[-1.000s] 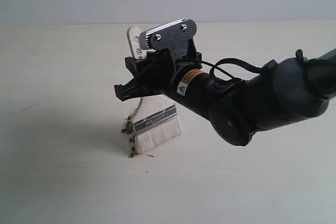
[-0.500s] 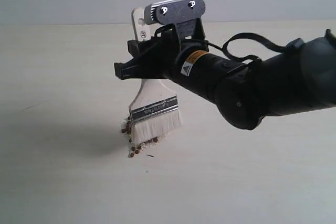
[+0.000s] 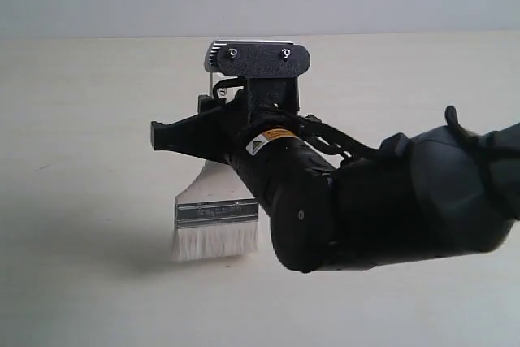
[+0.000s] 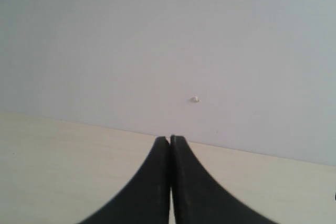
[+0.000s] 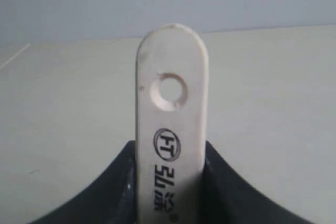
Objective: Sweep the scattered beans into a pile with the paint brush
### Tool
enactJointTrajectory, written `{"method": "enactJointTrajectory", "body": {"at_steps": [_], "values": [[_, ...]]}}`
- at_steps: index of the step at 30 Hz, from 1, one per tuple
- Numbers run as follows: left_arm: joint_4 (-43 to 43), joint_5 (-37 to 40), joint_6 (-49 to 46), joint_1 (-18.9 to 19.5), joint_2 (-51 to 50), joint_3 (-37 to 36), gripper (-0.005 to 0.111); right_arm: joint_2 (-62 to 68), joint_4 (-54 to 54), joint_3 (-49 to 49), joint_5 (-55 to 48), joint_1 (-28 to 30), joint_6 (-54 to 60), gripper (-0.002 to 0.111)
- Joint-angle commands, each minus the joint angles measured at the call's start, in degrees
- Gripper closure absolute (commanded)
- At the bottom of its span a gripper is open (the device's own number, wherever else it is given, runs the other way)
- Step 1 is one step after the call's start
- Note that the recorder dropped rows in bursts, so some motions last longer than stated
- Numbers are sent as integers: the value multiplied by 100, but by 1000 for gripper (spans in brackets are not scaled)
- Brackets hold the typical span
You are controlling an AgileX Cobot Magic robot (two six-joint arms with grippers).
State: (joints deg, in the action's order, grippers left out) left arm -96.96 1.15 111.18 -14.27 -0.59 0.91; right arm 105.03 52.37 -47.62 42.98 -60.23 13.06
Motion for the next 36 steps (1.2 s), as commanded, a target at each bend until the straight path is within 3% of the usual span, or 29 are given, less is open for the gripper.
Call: {"method": "enactJointTrajectory", "body": {"at_steps": [1, 6, 12, 26, 36], "values": [[-3, 5, 4, -28, -8, -16, 107, 96, 761, -393, 325, -329, 1000, 108], [-3, 5, 4, -28, -8, -16, 107, 449, 1751, -945, 248, -373, 2299, 108], [-3, 5, 4, -28, -8, -16, 107, 818, 1658, -1117, 176, -373, 2236, 108], [-3, 5, 4, -28, -8, -16, 107, 1096, 1644, -1131, 1329, -358, 2276, 108], [-3, 5, 4, -28, -8, -16, 107, 1083, 1521, -1131, 1327, -203, 2348, 108]]}}
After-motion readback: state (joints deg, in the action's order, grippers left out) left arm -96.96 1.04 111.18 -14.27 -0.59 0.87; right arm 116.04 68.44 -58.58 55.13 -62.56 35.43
